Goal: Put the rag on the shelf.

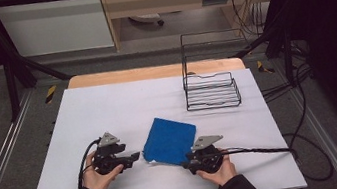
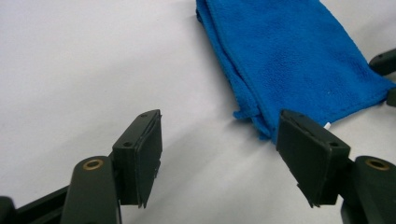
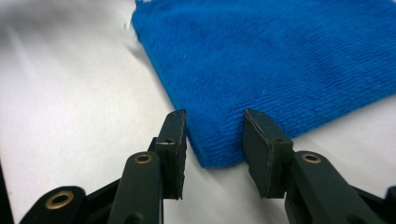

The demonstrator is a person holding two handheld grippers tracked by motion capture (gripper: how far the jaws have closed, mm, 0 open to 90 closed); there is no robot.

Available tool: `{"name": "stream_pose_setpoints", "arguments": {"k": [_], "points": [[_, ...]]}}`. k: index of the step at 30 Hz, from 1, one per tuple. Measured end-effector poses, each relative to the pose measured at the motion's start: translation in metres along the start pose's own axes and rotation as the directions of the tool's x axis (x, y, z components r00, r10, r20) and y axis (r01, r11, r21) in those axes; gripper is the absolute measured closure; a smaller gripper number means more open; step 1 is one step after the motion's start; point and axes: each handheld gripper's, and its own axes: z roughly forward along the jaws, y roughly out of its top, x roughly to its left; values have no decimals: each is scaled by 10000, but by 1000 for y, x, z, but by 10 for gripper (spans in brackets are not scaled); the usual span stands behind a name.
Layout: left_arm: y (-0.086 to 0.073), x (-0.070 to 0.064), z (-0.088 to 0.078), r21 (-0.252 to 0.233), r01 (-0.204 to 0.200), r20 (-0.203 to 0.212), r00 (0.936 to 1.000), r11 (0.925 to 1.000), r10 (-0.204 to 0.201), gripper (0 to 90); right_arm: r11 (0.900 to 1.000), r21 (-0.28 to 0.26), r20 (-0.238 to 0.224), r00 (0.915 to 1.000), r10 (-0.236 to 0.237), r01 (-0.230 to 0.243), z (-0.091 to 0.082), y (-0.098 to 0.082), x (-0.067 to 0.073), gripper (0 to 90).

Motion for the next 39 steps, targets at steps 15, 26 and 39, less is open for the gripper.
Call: {"name": "stream_pose_setpoints", "arguments": {"k": [15,26,39], "points": [[1,0,-4,-95,-14,148,9999,10000,16,310,9988,345,-60,9994,-333,335,-29,4,-13,847],[2,-6,-1,-131,-250,272,9993,9996,253,277,9956,670,-475,9969,-626,658,-42,-10,-26,706],[32,-9,11,-358,-678,185,9975,9971,685,168,9898,-1169,304,9959,857,-816,-55,1,-65,145]]}}
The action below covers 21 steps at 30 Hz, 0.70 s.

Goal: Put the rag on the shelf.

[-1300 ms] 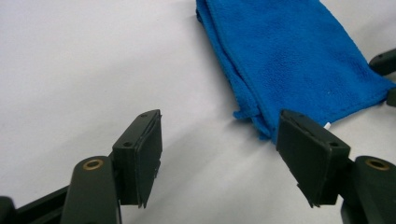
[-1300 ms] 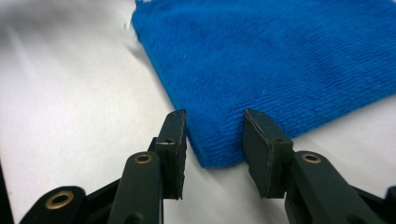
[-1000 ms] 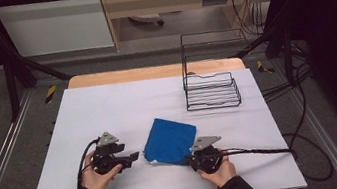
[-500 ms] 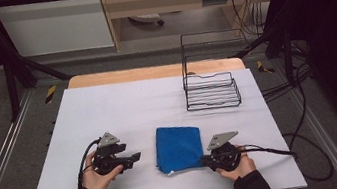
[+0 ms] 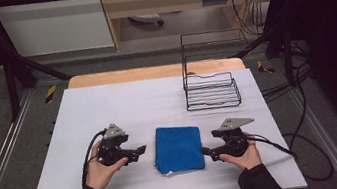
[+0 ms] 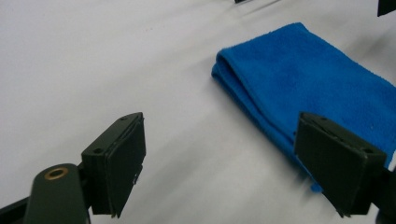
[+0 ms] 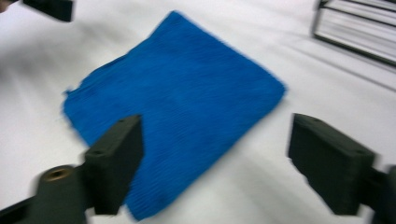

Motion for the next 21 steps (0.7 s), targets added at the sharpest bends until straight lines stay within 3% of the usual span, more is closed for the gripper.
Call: {"name": "stream_pose_setpoints", "arguments": {"k": [7,13,18,21], "points": [[27,-3,22,-23,-50,-110,9999,10000,50,169,9966,-486,486,9965,684,-661,-1,1,-25,66],[48,-3,48,168,-58,-264,9996,9998,63,213,9924,-804,595,9934,985,-935,-5,-4,-31,63],[53,-2,73,391,5,-563,9984,9992,17,307,9930,-730,630,9932,980,-933,-7,-6,-31,63],[50,-3,84,626,111,-392,9992,9980,-87,367,9931,-708,571,9936,974,-932,-5,-7,-31,65]]}}
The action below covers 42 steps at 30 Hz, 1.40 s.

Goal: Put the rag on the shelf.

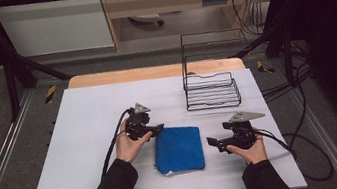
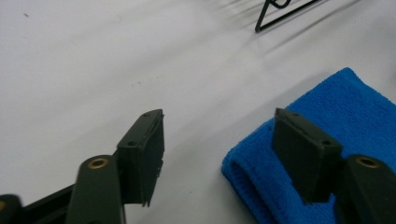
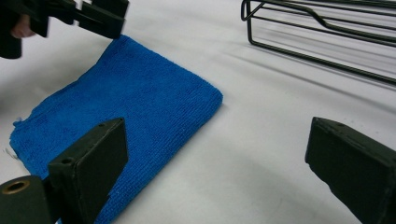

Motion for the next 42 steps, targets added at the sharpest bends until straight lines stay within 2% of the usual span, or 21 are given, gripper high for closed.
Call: {"name": "stream_pose_setpoints", "arguments": {"k": [3,6,9,13,16,23,28,31,34,42], "points": [[-3,-2,7,279,-62,-32,10000,9996,63,456,10000,85,16,10000,4,-4,2,-1,1,68],[-5,0,10,428,156,148,9998,9990,-163,553,9999,141,10,10000,3,-3,2,-1,1,70],[-7,1,10,656,65,303,9995,9978,-85,623,9999,155,-34,10000,11,-10,2,-1,1,71],[-10,1,10,955,-69,541,9985,9954,17,669,9998,184,-73,10000,12,-11,2,0,0,72],[-11,1,12,947,36,631,9980,9955,-96,677,9998,174,-48,9999,90,-89,4,1,1,75],[-11,-1,15,905,-34,789,9969,9959,-38,732,9996,261,-68,9999,104,-102,15,10,4,113],[-12,-3,15,962,-115,834,9965,9953,34,802,9993,376,46,10000,88,-90,29,17,6,186],[-14,-4,15,790,-22,812,9967,9969,-43,814,9995,308,47,10000,78,-79,40,22,6,232],[-17,-3,15,619,-136,838,9964,9980,84,820,9983,576,244,9997,32,-46,51,26,5,282],[-18,-5,15,554,-194,781,9968,9983,150,823,9957,913,513,9986,103,-149,70,27,0,494]]}}
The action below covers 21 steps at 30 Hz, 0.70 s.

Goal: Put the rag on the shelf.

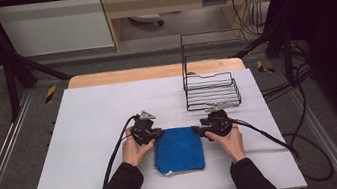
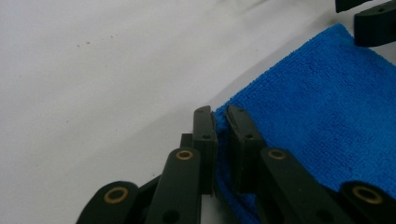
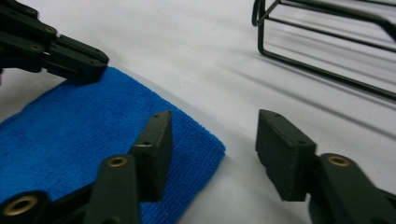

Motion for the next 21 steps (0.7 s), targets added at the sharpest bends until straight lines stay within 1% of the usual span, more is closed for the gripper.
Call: {"name": "stream_pose_setpoints", "arguments": {"k": [3,6,11,16,18,21], "points": [[0,1,0,-9,98,72,9999,10000,-98,823,9998,220,124,9999,28,-31,4,-1,-1,549],[0,1,0,-15,84,62,9999,10000,-84,823,9991,406,50,9999,94,-96,6,-2,-1,590],[0,1,0,-15,87,82,9999,10000,-87,823,9981,561,-189,9994,279,-268,7,-4,1,673],[-1,2,0,-52,21,112,9999,10000,-21,824,9961,727,-420,9977,533,-502,7,-4,2,788],[-1,2,0,-139,13,147,9999,9999,-11,826,9953,759,-466,9969,630,-594,7,-4,2,823],[-3,4,-1,-212,114,266,9996,9997,-109,837,9944,814,-535,9960,712,-667,6,-3,1,848]]}}
